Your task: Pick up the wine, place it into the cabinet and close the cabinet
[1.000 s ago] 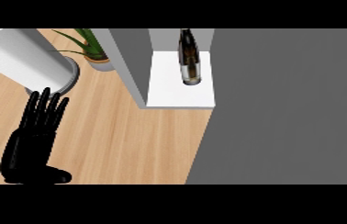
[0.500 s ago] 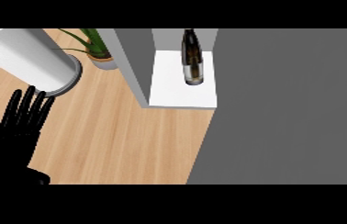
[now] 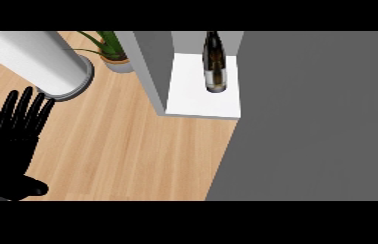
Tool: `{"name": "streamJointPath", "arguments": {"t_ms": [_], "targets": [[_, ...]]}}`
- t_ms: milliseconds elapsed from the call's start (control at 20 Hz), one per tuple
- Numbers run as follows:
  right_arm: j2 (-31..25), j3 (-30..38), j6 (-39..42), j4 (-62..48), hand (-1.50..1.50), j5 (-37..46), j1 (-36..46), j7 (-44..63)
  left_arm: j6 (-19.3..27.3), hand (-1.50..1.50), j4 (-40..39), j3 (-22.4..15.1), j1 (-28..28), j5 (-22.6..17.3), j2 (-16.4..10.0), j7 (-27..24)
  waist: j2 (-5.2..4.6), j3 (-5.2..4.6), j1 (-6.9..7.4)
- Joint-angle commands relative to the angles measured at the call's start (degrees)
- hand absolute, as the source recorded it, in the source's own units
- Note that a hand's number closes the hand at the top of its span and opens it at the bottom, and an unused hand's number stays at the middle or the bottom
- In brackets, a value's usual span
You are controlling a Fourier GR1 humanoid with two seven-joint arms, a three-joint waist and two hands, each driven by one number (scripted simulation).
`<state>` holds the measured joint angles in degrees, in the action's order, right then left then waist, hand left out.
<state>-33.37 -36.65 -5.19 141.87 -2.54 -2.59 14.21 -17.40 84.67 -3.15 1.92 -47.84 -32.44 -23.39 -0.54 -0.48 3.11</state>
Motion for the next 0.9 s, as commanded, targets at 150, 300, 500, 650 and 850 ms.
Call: {"name": "streamJointPath", "arguments": {"t_ms": [150,300,500,650,850], "targets": [[15.41,-7.60,-4.06,-4.99,1.50,-3.15,14.76,11.59,-0.82,-1.50,-0.74,0.34,-0.70,-0.62,-0.53,1.47,0.17,-0.05,0.98],[23.66,-5.40,-5.74,-13.99,1.50,-2.86,26.18,15.83,-2.90,-1.50,-3.06,1.12,-1.09,-0.34,-0.95,0.77,0.12,0.06,0.20],[32.81,-2.63,-9.68,-24.92,1.50,-1.82,40.93,22.89,-3.23,-1.50,-2.33,3.68,-0.23,-3.11,-2.78,2.81,0.53,0.22,-0.35],[33.08,2.28,-13.47,-33.78,1.50,-6.20,51.96,22.24,-3.83,-1.50,-4.83,4.02,-1.42,-1.76,-2.29,1.98,0.31,0.27,-0.57],[33.25,5.85,-15.58,-44.31,1.50,-11.30,58.37,19.13,-4.92,-1.50,-2.32,4.90,2.71,-1.30,-1.37,1.33,0.46,0.41,-1.17]]}}
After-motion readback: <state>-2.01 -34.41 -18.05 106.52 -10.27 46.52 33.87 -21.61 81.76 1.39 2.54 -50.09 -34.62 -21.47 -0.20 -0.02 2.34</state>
